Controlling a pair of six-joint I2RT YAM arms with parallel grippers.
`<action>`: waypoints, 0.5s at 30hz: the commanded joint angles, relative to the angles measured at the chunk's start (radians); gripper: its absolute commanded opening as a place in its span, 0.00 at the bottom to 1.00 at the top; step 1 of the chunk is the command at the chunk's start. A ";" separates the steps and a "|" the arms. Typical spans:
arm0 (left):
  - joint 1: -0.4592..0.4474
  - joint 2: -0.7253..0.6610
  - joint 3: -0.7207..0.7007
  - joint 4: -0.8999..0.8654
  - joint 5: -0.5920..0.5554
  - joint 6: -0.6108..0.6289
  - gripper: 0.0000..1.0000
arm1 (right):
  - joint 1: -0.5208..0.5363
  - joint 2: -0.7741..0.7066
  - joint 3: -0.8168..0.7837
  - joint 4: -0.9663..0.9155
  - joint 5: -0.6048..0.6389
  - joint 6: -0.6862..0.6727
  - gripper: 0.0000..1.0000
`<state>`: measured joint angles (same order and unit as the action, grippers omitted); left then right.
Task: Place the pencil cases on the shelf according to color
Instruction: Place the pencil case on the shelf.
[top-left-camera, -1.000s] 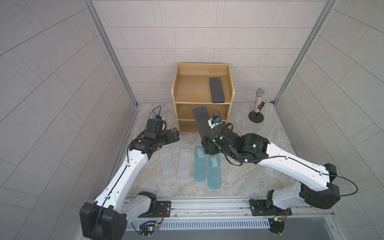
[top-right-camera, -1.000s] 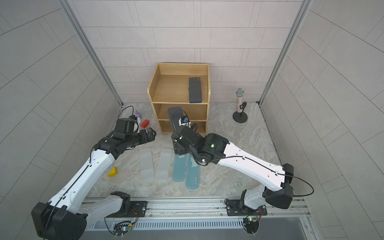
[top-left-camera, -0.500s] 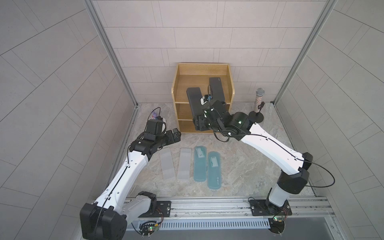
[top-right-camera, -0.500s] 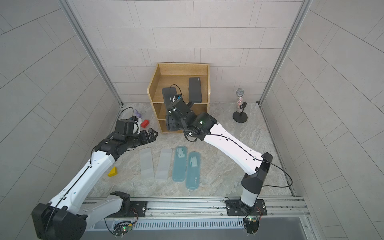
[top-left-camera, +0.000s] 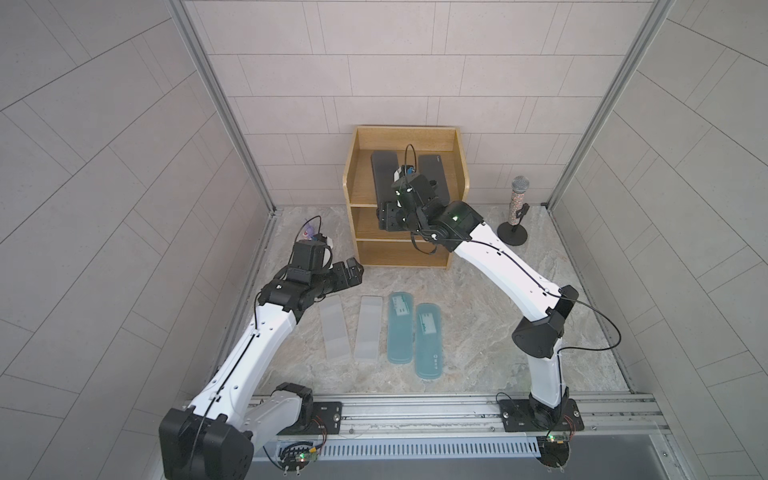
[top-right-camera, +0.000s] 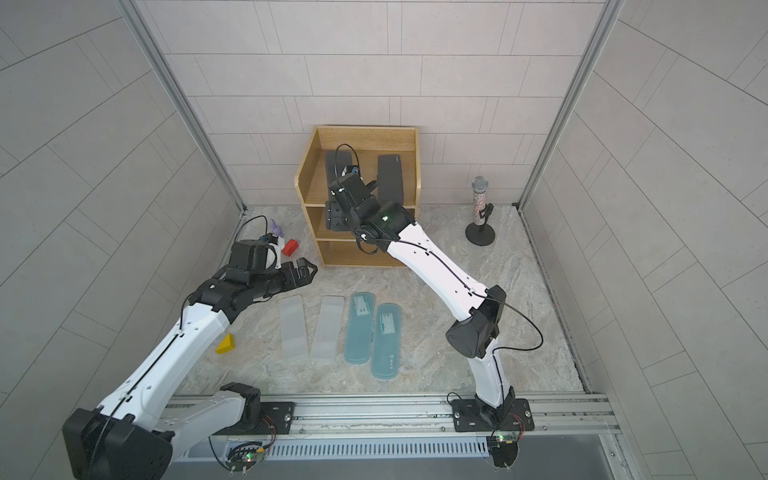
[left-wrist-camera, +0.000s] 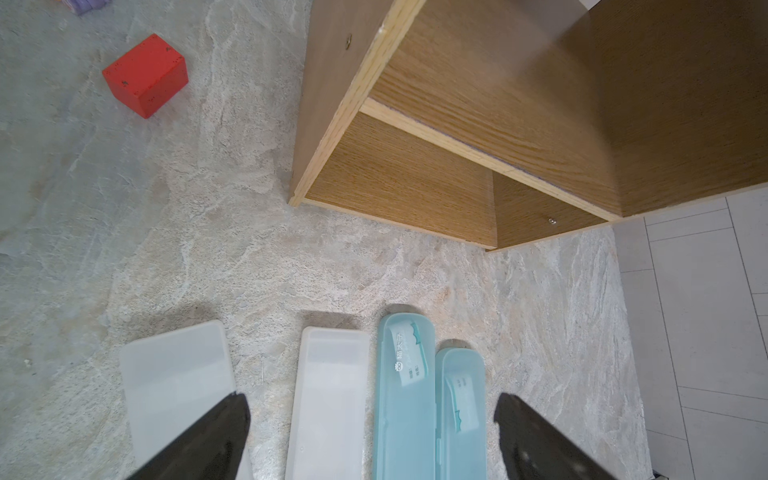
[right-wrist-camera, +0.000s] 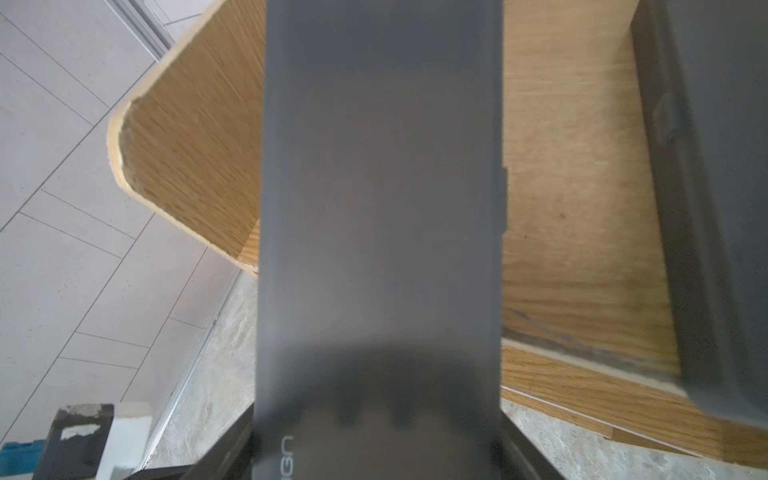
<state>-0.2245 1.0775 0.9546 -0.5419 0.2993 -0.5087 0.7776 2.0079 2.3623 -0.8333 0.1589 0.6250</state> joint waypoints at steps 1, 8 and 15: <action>0.006 -0.014 -0.011 0.023 0.015 -0.010 1.00 | -0.013 0.015 0.058 0.023 0.019 0.004 0.36; 0.007 -0.019 -0.019 0.033 0.025 -0.015 1.00 | -0.045 0.066 0.123 0.026 0.020 0.008 0.41; 0.006 -0.020 -0.020 0.033 0.023 -0.013 1.00 | -0.073 0.094 0.132 0.032 0.024 0.019 0.49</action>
<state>-0.2245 1.0760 0.9436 -0.5232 0.3183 -0.5232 0.7109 2.0918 2.4702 -0.8227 0.1600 0.6384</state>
